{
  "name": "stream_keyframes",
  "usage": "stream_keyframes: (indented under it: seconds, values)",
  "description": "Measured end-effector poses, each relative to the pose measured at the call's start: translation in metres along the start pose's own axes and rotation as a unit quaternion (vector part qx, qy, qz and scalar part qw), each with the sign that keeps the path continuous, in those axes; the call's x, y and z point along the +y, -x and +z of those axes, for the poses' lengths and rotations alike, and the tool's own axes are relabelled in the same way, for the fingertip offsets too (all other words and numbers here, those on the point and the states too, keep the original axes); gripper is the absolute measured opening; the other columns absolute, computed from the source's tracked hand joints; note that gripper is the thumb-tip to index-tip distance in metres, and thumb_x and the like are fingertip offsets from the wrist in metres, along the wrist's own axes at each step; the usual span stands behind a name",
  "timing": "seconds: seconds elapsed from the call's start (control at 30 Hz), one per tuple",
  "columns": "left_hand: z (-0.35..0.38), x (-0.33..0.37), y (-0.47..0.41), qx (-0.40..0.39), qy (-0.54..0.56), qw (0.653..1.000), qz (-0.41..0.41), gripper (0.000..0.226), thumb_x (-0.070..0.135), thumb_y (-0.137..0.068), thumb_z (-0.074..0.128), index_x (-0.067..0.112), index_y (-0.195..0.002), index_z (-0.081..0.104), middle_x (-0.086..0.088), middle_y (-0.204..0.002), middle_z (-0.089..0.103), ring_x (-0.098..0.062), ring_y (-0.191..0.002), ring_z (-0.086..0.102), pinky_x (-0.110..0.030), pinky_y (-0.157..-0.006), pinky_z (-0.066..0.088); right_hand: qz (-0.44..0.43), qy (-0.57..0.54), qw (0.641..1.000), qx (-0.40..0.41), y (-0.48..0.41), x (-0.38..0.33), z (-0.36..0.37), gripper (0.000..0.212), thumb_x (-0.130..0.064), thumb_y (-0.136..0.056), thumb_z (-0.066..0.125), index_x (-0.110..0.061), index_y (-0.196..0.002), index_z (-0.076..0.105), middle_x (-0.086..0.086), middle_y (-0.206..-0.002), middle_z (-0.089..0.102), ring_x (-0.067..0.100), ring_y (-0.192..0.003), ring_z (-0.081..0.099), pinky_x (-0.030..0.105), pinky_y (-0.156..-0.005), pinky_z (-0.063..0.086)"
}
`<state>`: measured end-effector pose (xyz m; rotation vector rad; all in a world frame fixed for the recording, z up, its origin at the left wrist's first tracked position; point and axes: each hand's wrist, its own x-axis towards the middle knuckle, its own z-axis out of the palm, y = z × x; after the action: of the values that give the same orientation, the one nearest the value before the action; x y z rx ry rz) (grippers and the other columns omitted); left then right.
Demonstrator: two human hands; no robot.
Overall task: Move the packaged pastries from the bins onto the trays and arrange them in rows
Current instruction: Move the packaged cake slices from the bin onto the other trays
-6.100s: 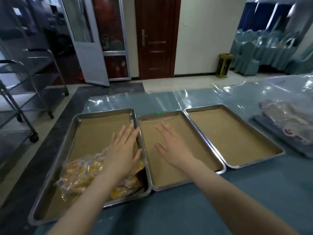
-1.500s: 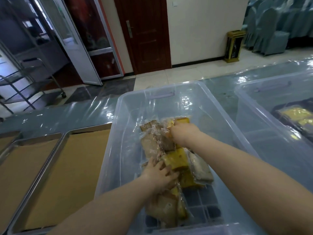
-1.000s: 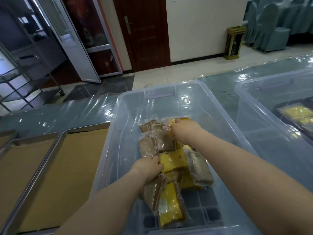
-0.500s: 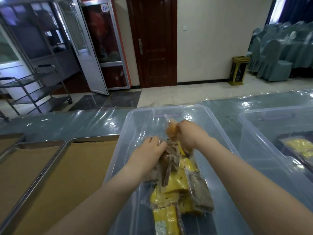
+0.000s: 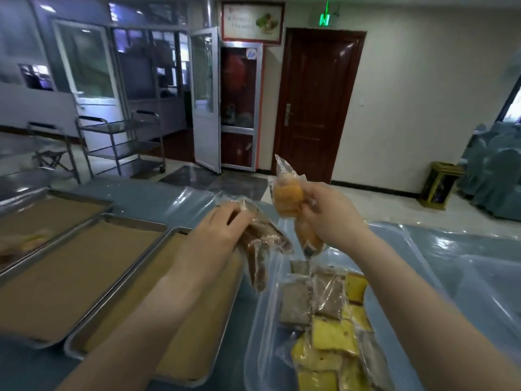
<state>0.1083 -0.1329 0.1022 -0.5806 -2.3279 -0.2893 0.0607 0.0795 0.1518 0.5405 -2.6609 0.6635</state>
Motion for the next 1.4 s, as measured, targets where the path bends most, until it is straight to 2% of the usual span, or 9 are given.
stream_keyframes:
  seconds: [0.1, 0.2, 0.47, 0.67, 0.8, 1.03, 1.2, 1.3, 1.4]
  values:
    - [-0.037, -0.045, 0.033, 0.044, -0.003, 0.998, -0.039, 0.051, -0.011, -0.062, 0.077, 0.005, -0.108, 0.062, -0.018, -0.104, 0.061, -0.037, -0.089, 0.061, -0.043, -0.067, 0.054, -0.04, -0.026, 0.999, 0.003, 0.002, -0.053, 0.022, 0.031, -0.014, -0.09, 0.048, -0.024, -0.117, 0.061, -0.008, -0.112, 0.059, 0.012, -0.092, 0.058, 0.03, -0.082, 0.047]
    - [-0.071, -0.094, 0.079, 0.06, -0.023, 0.996, -0.069, 0.051, -0.011, -0.061, 0.075, 0.004, -0.108, 0.061, -0.02, -0.107, 0.06, -0.039, -0.092, 0.061, -0.045, -0.075, 0.052, -0.06, -0.061, 0.996, 0.004, 0.009, -0.104, 0.056, 0.037, -0.014, -0.091, 0.052, -0.029, -0.125, 0.057, -0.014, -0.115, 0.051, 0.009, -0.097, 0.054, 0.025, -0.087, 0.042]
    - [-0.154, -0.231, 0.229, 0.031, -0.024, 0.984, -0.172, 0.054, -0.019, -0.058, 0.069, 0.0, -0.107, 0.061, -0.019, -0.107, 0.058, -0.036, -0.09, 0.058, -0.042, -0.073, 0.051, -0.076, -0.092, 0.991, -0.055, 0.022, -0.244, 0.19, 0.039, -0.014, -0.089, 0.055, -0.027, -0.125, 0.058, -0.009, -0.125, 0.056, 0.013, -0.103, 0.057, 0.03, -0.09, 0.046]
    - [-0.182, -0.304, 0.309, -0.001, -0.026, 0.973, -0.23, 0.047, -0.016, -0.061, 0.073, -0.002, -0.105, 0.06, -0.019, -0.104, 0.058, -0.039, -0.089, 0.058, -0.045, -0.071, 0.051, -0.05, -0.136, 0.984, -0.1, 0.027, -0.309, 0.273, 0.044, -0.013, -0.09, 0.054, -0.031, -0.13, 0.055, -0.011, -0.125, 0.056, 0.003, -0.1, 0.049, 0.019, -0.085, 0.036]
    - [-0.173, -0.351, 0.332, -0.011, -0.011, 0.968, -0.252, 0.047, -0.017, -0.063, 0.072, 0.0, -0.105, 0.06, -0.016, -0.105, 0.056, -0.035, -0.09, 0.057, -0.04, -0.072, 0.051, -0.015, -0.154, 0.98, -0.124, 0.013, -0.325, 0.32, 0.042, -0.015, -0.091, 0.053, -0.028, -0.131, 0.055, -0.011, -0.124, 0.056, 0.005, -0.102, 0.052, 0.02, -0.083, 0.04]
    - [-0.133, -0.433, 0.342, -0.064, -0.002, 0.964, -0.257, 0.049, -0.017, -0.06, 0.073, 0.003, -0.104, 0.061, -0.014, -0.105, 0.055, -0.034, -0.089, 0.058, -0.038, -0.07, 0.049, 0.086, -0.231, 0.962, -0.119, -0.026, -0.324, 0.414, 0.043, -0.015, -0.092, 0.053, -0.024, -0.134, 0.053, -0.007, -0.125, 0.055, 0.006, -0.103, 0.055, 0.031, -0.093, 0.048]
    - [-0.097, -0.488, 0.329, -0.118, -0.007, 0.955, -0.271, 0.05, -0.017, -0.063, 0.071, 0.005, -0.106, 0.06, -0.014, -0.107, 0.055, -0.032, -0.092, 0.054, -0.032, -0.074, 0.04, 0.152, -0.252, 0.947, -0.127, -0.062, -0.323, 0.464, 0.036, -0.014, -0.091, 0.052, -0.026, -0.125, 0.059, -0.001, -0.103, 0.06, 0.013, -0.09, 0.059, 0.04, -0.083, 0.052]
    - [-0.069, -0.507, 0.319, -0.136, 0.016, 0.942, -0.305, 0.052, -0.018, -0.063, 0.066, 0.006, -0.108, 0.058, -0.013, -0.11, 0.053, -0.03, -0.096, 0.051, -0.032, -0.075, 0.039, 0.167, -0.239, 0.947, -0.136, -0.075, -0.322, 0.481, 0.039, -0.015, -0.092, 0.053, -0.026, -0.129, 0.056, -0.005, -0.102, 0.057, 0.006, -0.085, 0.056, 0.027, -0.074, 0.05]
    - [-0.039, -0.518, 0.314, -0.181, 0.041, 0.924, -0.335, 0.046, -0.016, -0.067, 0.061, 0.008, -0.107, 0.056, -0.012, -0.112, 0.051, -0.031, -0.096, 0.052, -0.034, -0.072, 0.042, 0.181, -0.222, 0.949, -0.133, -0.076, -0.321, 0.488, 0.037, -0.014, -0.092, 0.054, -0.028, -0.126, 0.058, -0.013, -0.093, 0.054, -0.002, -0.072, 0.051, 0.013, -0.062, 0.036]
